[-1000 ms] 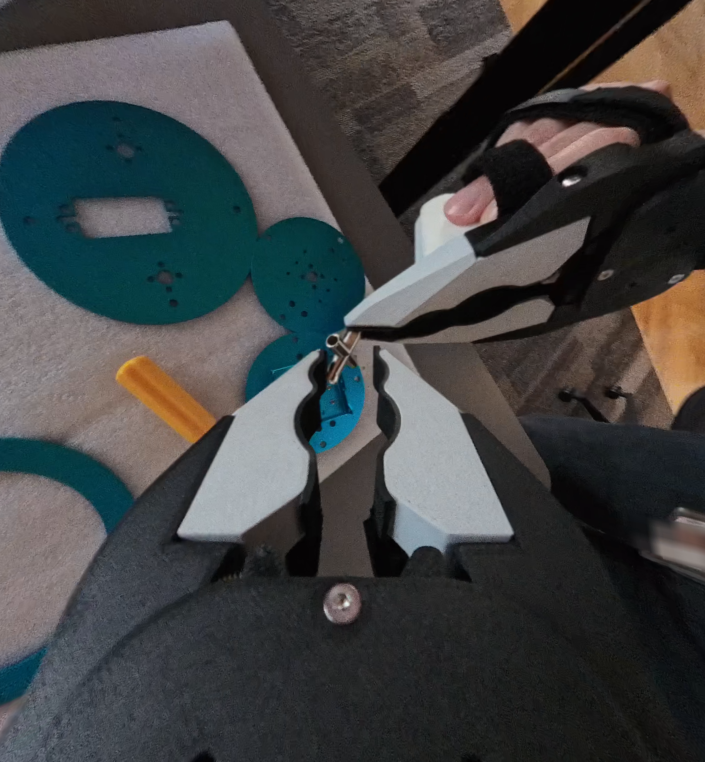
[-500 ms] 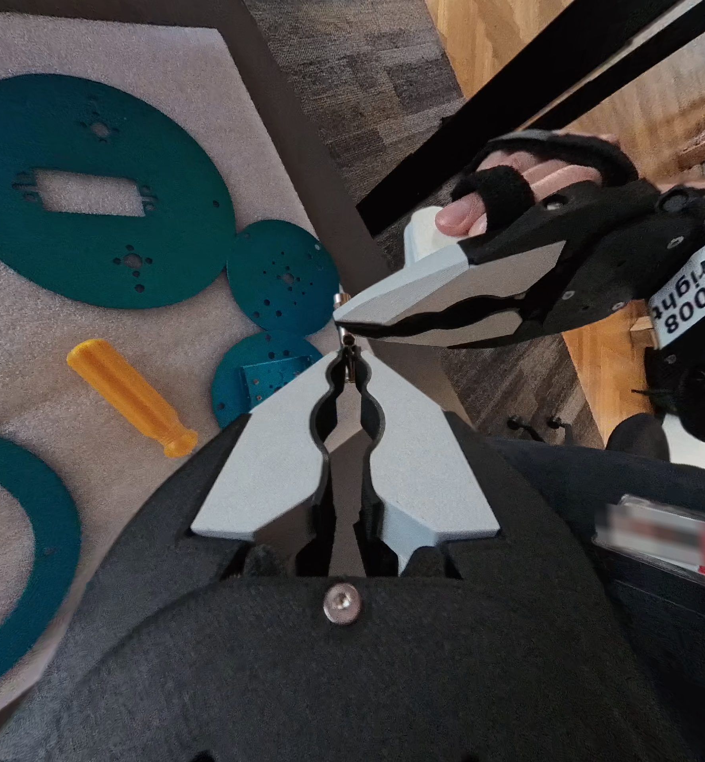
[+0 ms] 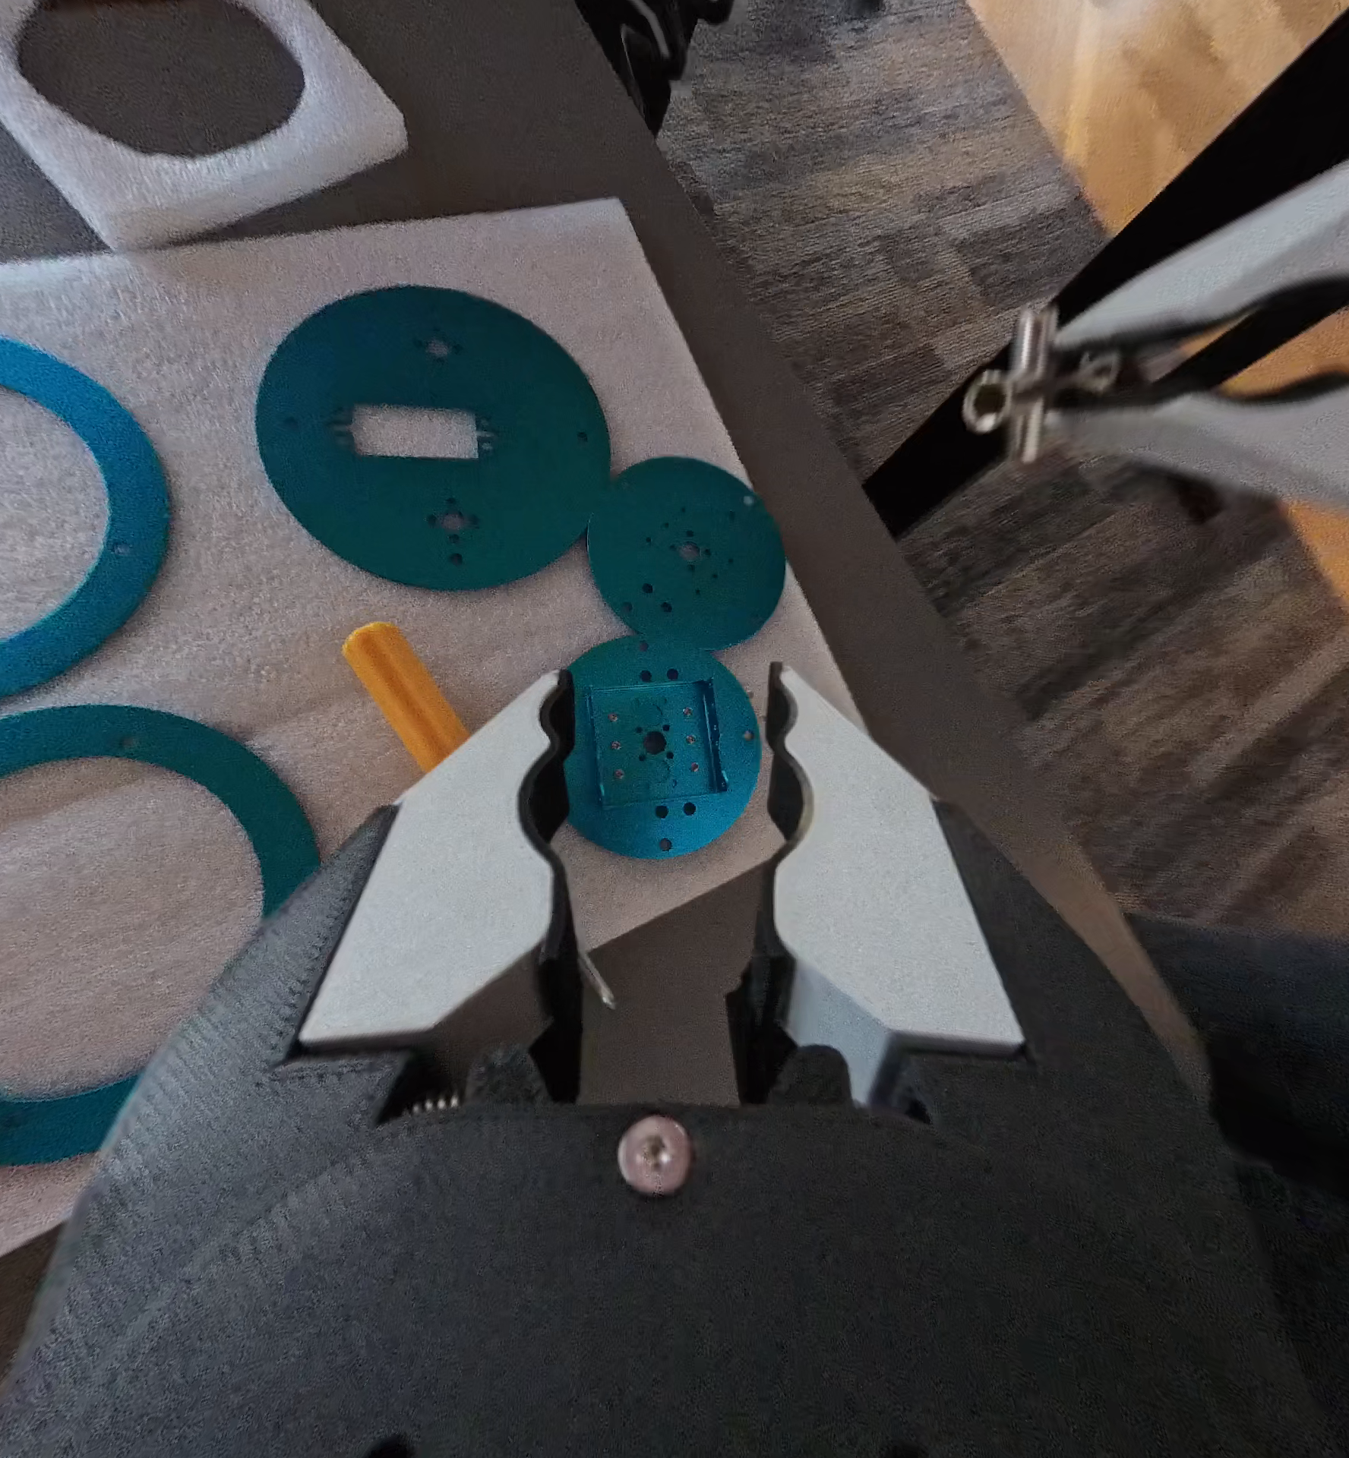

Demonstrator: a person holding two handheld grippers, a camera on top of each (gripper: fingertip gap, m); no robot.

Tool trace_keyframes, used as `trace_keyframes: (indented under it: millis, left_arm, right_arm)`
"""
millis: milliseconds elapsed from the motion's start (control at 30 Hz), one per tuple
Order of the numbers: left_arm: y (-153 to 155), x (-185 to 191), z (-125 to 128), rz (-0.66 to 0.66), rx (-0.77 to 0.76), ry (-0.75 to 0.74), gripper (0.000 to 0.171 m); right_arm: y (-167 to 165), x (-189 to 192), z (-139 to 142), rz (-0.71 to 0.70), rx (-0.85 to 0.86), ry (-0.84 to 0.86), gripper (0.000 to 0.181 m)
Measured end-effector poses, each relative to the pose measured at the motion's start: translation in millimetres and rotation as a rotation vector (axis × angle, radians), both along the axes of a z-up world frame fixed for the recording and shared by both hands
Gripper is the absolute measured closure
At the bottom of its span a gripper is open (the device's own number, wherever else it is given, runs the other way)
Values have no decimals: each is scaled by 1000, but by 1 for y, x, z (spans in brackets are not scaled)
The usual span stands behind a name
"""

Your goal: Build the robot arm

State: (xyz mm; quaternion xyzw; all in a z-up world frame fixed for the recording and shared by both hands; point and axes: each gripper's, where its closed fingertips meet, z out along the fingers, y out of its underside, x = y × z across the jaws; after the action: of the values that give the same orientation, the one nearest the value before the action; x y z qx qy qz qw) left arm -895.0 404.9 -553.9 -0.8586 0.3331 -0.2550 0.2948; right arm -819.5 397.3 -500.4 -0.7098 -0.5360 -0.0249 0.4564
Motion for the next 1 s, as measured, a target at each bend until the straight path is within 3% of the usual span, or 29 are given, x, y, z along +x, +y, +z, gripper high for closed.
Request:
trace_keyframes:
  millis: [167, 233, 500, 600, 700, 800, 900, 967, 1000]
  left_arm:
    - [-25, 3, -25, -193, 341, 325, 130]
    - [-23, 0, -30, -200, 417, 391, 138]
    - [-27, 0, -58, -281, 454, 459, 140]
    - [-31, 8, -58, -324, 459, 416, 146]
    - [-36, 18, -50, -354, 451, 362, 139]
    - [-31, 15, -61, -360, 441, 420, 138]
    - [-29, 18, -61, -341, 395, 395, 152]
    - [-25, 14, -56, -311, 363, 371, 171]
    - [-22, 11, -51, -278, 340, 340, 171]
  right_arm:
    - [-15, 30, 15, -66, -15, 22, 174]
    - [-23, 35, 15, -58, -21, 3, 174]
    - [-64, 22, 7, 4, -28, 41, 174]
    - [-75, 19, 1, 25, -38, 35, 174]
    - [-79, 19, 0, 21, -50, 48, 174]
    - [-80, 22, 0, 11, -60, 66, 174]
    - [-81, 24, 2, 8, -59, 69, 174]
    - [-83, 23, 7, 14, -53, 80, 174]
    - [-84, 22, 10, 14, -51, 89, 174]
